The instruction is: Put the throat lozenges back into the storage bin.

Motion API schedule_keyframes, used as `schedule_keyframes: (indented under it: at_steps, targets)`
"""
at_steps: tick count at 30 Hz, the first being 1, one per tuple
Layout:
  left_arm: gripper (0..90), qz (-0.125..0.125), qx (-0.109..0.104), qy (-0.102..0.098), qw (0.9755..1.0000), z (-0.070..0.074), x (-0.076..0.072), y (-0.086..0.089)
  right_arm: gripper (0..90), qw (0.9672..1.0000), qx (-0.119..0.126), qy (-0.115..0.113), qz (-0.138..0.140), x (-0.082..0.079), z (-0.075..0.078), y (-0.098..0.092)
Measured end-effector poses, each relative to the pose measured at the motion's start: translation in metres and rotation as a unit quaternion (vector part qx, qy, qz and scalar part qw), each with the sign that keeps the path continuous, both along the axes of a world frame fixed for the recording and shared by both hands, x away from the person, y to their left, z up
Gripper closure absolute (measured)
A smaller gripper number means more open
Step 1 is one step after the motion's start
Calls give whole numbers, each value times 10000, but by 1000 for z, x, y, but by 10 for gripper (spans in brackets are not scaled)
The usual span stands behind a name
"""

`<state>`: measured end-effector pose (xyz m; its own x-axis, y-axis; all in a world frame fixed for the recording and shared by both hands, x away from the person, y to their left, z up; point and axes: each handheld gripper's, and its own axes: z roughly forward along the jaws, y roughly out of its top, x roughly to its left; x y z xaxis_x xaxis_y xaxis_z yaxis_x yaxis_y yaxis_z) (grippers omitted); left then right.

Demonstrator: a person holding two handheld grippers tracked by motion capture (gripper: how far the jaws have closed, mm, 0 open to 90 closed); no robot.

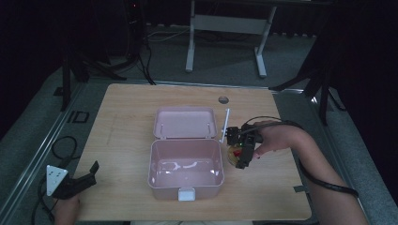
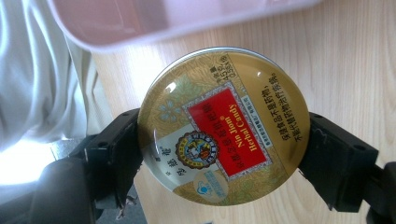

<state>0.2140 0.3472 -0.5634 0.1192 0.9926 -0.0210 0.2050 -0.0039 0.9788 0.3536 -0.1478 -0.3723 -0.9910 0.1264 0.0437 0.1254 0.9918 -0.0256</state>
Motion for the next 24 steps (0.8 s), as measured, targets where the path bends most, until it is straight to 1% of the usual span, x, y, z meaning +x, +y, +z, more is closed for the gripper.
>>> schedule_keyframes:
  at_steps: [5,6,7,8,14,17,19,21,24]
  targets:
    - [3,-6,-8,-5,10000,0,0,0,200,9997,101,9,241,-3,6,21]
    - [3,-6,-8,-5,10000,0,0,0,200,9997,101,9,241,-3,6,21]
    - [3,-6,-19,-12,10000,0,0,0,200,9995,107,3,281,-4,7,25]
    - [3,-8,-20,-12,10000,0,0,0,200,9992,140,19,380,-5,9,33]
    - [3,-17,-22,-9,10000,0,0,0,200,9976,219,63,648,-11,10,61]
    - [3,-20,-26,-9,10000,0,0,1,200,9967,213,91,777,-13,6,73]
    - [3,-22,-35,-9,10000,0,0,1,200,9966,197,102,798,-13,2,78]
    - [2,-24,-36,-9,10000,0,0,1,200,9963,182,91,839,-12,-4,82]
    - [3,-21,-36,-18,10000,0,0,1,200,9962,143,153,844,-10,-16,87]
